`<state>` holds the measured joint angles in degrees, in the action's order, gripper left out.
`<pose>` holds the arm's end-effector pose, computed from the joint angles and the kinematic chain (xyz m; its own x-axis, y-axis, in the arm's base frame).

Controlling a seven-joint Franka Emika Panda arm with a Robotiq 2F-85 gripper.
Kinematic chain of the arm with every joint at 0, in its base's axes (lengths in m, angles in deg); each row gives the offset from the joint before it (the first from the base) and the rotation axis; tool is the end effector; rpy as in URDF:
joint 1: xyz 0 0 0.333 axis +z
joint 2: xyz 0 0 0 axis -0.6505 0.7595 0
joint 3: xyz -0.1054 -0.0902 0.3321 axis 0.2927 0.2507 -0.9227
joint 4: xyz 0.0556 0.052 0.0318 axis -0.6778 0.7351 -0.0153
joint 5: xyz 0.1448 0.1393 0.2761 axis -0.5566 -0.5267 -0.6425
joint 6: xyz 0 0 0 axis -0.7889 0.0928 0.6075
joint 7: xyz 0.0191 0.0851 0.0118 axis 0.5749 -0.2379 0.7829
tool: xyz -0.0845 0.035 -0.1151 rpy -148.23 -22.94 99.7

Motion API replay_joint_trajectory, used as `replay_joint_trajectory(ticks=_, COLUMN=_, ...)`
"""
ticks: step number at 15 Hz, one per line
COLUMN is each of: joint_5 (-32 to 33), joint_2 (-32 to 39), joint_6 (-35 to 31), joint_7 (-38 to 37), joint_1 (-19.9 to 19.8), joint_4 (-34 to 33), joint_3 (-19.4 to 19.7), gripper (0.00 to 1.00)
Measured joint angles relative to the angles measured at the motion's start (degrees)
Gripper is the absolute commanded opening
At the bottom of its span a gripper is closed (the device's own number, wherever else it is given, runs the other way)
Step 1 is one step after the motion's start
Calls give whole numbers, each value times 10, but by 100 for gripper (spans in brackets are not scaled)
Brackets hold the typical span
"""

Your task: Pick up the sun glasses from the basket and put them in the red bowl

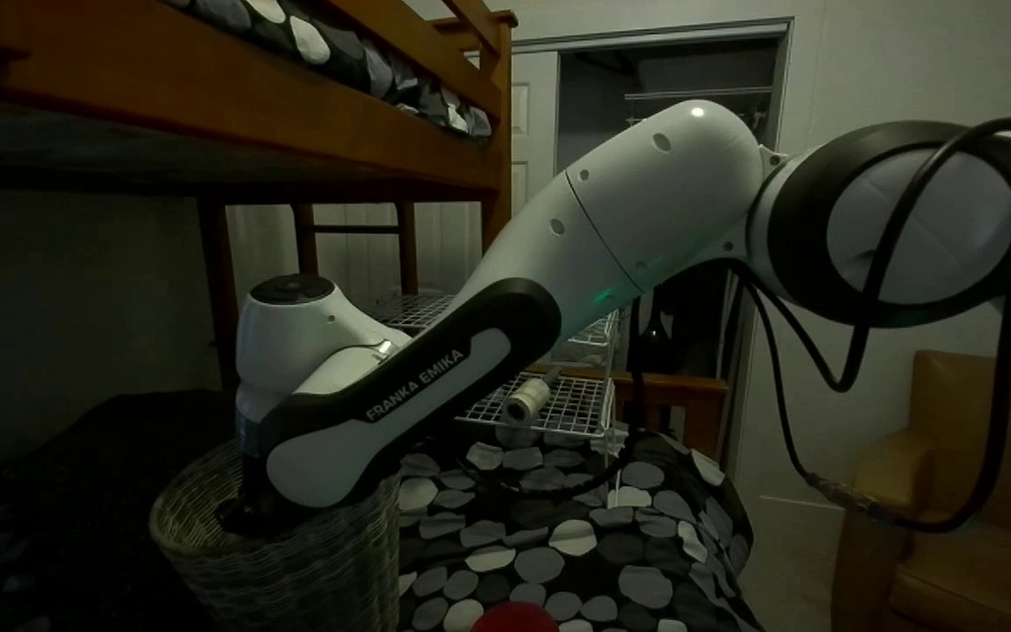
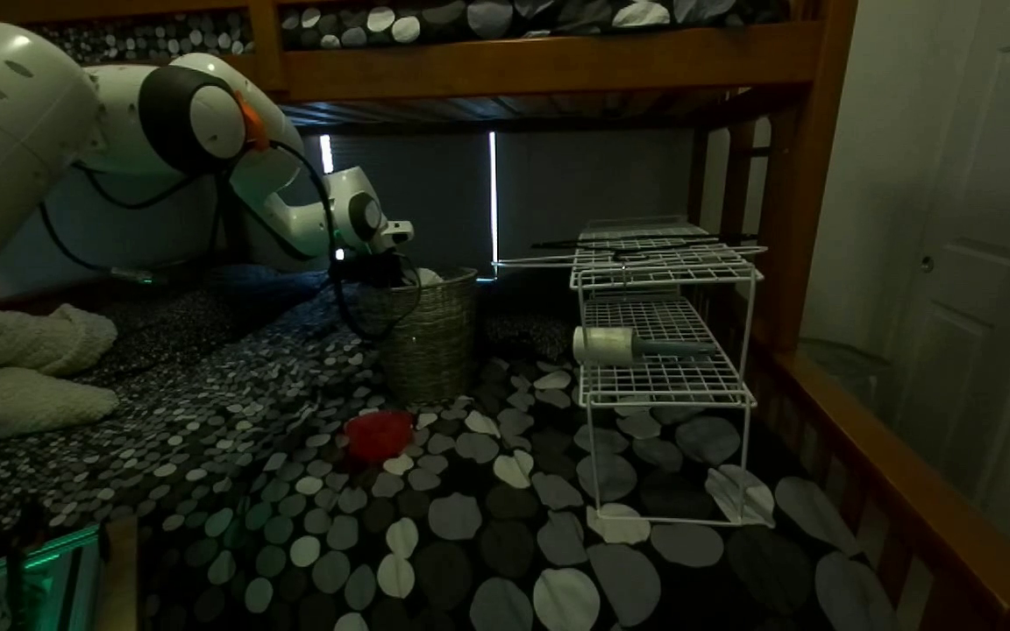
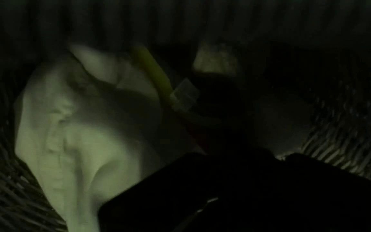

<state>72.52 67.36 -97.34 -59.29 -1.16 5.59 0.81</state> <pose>0.5882 0.4946 0.3130 0.8547 0.3291 0.4015 0.3409 -0.9391 0.0440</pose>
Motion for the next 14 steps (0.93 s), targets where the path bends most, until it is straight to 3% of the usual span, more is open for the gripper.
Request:
replay_joint_trajectory(ticks=5, joint_5=-16, joint_2=-22, joint_6=-12, joint_7=4, joint_1=-18, joint_4=-6, joint_3=-20, gripper=0)
replay_joint_trajectory(ticks=8, joint_5=-33, joint_2=-67, joint_6=-64, joint_7=11, joint_1=-42, joint_4=11, joint_3=-42, gripper=0)
replay_joint_trajectory(ticks=14, joint_5=-60, joint_2=-222, joint_6=-96, joint_7=34, joint_1=-101, joint_4=141, joint_3=-73, gripper=0)
